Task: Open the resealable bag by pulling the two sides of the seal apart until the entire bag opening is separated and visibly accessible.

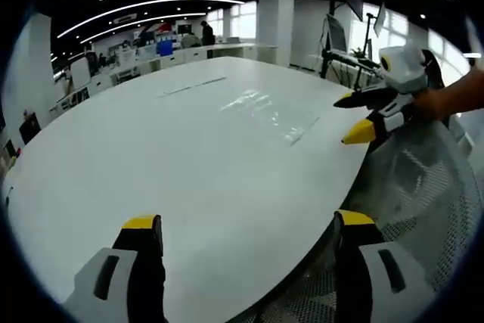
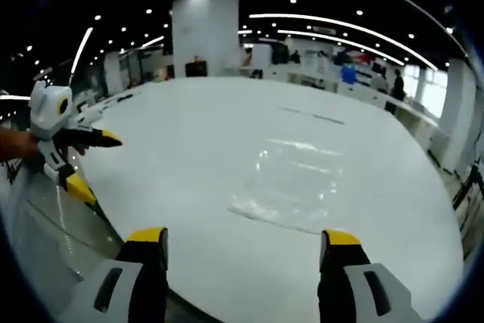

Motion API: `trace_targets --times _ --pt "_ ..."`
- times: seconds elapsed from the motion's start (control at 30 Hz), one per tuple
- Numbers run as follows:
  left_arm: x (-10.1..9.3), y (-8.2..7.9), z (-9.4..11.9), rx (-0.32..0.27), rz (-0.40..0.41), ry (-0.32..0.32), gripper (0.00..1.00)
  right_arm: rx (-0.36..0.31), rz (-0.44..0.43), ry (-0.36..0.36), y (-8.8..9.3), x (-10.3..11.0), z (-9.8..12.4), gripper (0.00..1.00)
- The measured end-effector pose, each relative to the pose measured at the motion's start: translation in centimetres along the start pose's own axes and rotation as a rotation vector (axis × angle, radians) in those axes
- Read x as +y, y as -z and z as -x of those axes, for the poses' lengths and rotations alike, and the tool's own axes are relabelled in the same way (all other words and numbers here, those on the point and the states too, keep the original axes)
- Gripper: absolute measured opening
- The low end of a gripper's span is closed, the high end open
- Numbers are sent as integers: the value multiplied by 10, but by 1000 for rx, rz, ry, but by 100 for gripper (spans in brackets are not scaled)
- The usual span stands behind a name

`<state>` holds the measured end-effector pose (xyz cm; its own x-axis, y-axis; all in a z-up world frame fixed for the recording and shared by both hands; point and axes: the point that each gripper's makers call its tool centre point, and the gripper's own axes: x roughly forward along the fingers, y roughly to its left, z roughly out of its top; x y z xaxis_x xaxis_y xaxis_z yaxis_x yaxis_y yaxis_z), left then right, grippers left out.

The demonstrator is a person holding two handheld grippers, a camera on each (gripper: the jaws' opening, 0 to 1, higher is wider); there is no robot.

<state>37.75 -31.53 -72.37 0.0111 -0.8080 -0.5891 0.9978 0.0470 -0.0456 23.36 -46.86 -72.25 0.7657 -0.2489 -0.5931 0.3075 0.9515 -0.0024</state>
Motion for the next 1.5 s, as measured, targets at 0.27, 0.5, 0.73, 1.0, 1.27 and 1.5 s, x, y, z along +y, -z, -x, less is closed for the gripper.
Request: trace_targets --times 0.27,0.5,0.73,1.0,1.27,1.5 --pt "0 0 0 1 -4 -2 91 9 -3 -5 2 1 0 81" --pt "2 -1 0 -2 -4 -8 90 5 -1 -7 0 1 0 81" --pt "2 0 0 2 -7 -9 90 1 -3 -16 -1 2 -1 81" --pt "3 3 -1 23 -15 -10 90 -28 -6 -7 -7 1 1 82" --pt "3 2 -1 25 -41 -16 92 -54 -15 -8 -12 0 2 83" --pt "1 6 -2 44 -41 -3 91 -56 -15 -4 -12 0 2 83"
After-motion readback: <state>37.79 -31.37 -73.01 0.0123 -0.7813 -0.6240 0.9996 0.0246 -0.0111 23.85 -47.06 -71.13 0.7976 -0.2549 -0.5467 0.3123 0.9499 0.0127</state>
